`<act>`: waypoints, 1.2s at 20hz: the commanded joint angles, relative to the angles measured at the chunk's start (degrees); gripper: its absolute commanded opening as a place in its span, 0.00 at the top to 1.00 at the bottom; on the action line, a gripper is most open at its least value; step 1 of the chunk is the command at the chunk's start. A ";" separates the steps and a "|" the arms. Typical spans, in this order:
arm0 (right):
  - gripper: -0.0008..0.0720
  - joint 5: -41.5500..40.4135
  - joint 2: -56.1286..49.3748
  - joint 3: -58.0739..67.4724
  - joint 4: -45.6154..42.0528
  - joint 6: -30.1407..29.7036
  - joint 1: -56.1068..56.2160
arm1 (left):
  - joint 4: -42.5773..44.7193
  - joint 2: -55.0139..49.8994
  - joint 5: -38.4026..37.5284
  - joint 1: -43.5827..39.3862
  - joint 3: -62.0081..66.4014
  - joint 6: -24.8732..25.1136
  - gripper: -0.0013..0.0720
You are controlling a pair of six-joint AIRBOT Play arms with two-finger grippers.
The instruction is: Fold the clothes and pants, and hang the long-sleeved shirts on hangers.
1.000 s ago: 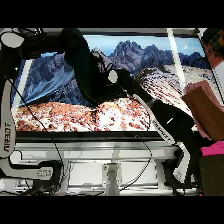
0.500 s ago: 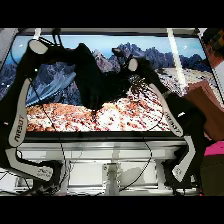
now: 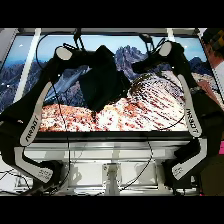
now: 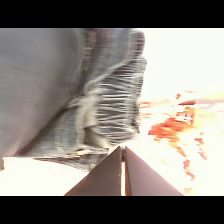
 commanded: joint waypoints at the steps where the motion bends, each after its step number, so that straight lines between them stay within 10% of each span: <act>1: 0.95 1.90 0.74 0.07 0.04 -0.28 -4.61 | -5.42 -0.17 1.77 -1.64 0.02 0.04 0.24; 5: 0.95 3.91 0.74 0.07 0.04 -0.31 -8.74 | -5.64 -0.17 1.38 -0.11 0.02 7.13 0.30; 7: 0.95 5.14 0.74 0.07 0.04 -0.52 -10.08 | 0.24 -0.17 0.35 1.46 0.02 9.09 0.93; 16: 0.95 4.94 0.55 0.04 0.15 -1.77 -10.80 | 51.17 -2.86 -3.50 -1.38 0.00 -19.87 0.96; 24: 0.95 5.75 0.55 0.04 0.15 -1.81 -10.80 | 52.15 -6.99 -3.48 -9.94 0.02 -22.05 0.96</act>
